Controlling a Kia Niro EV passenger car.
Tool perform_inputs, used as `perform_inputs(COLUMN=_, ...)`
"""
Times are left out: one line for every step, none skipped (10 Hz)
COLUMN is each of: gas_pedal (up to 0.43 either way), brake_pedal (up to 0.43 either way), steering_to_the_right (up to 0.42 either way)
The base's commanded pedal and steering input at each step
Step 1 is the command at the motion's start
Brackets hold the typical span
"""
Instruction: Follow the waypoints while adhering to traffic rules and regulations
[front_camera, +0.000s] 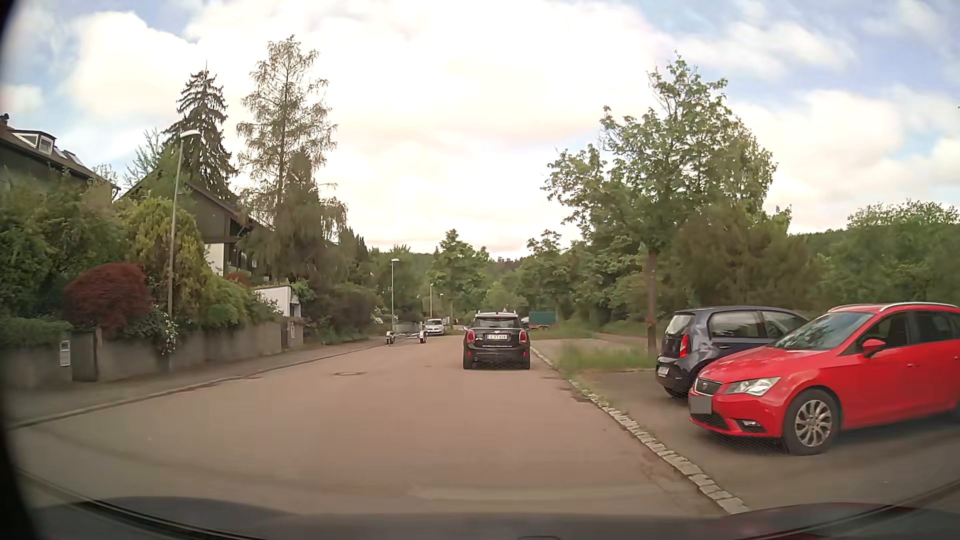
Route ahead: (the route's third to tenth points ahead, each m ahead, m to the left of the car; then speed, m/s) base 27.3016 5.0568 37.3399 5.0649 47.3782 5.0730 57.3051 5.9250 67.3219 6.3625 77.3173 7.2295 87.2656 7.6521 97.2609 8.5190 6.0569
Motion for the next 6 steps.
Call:
perform_inputs(gas_pedal=0.008, brake_pedal=0.0, steering_to_the_right=0.0)
perform_inputs(gas_pedal=0.008, brake_pedal=0.0, steering_to_the_right=0.0)
perform_inputs(gas_pedal=0.008, brake_pedal=0.0, steering_to_the_right=0.001)
perform_inputs(gas_pedal=0.008, brake_pedal=0.0, steering_to_the_right=0.003)
perform_inputs(gas_pedal=0.008, brake_pedal=0.0, steering_to_the_right=0.004)
perform_inputs(gas_pedal=0.008, brake_pedal=0.0, steering_to_the_right=0.005)
